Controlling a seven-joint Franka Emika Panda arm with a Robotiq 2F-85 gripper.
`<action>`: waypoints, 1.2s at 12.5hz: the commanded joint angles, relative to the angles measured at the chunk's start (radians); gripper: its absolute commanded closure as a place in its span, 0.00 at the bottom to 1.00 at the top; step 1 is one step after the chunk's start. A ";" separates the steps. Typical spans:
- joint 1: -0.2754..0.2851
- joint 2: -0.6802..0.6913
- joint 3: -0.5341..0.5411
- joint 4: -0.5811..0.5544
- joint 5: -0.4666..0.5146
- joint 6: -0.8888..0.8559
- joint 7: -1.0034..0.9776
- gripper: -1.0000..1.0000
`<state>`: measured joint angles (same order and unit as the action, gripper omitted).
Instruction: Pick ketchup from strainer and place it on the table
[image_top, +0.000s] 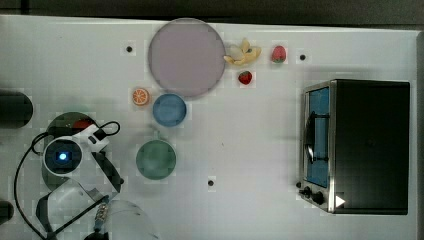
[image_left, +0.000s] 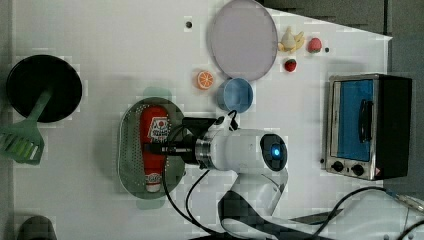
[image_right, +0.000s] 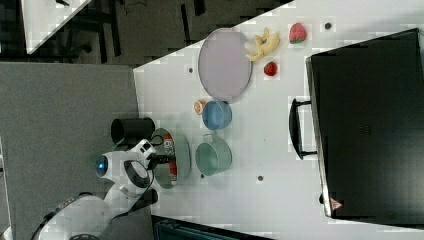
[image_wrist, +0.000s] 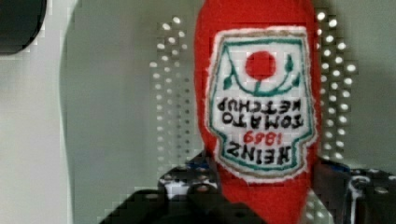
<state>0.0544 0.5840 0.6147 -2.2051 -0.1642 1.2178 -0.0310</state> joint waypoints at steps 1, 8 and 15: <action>-0.012 -0.172 0.027 0.016 0.015 -0.130 0.045 0.42; -0.119 -0.442 -0.026 0.173 0.239 -0.633 0.007 0.42; -0.190 -0.459 -0.301 0.204 0.232 -0.667 -0.250 0.42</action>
<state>-0.0819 0.1198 0.3450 -1.9756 0.0666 0.5698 -0.1848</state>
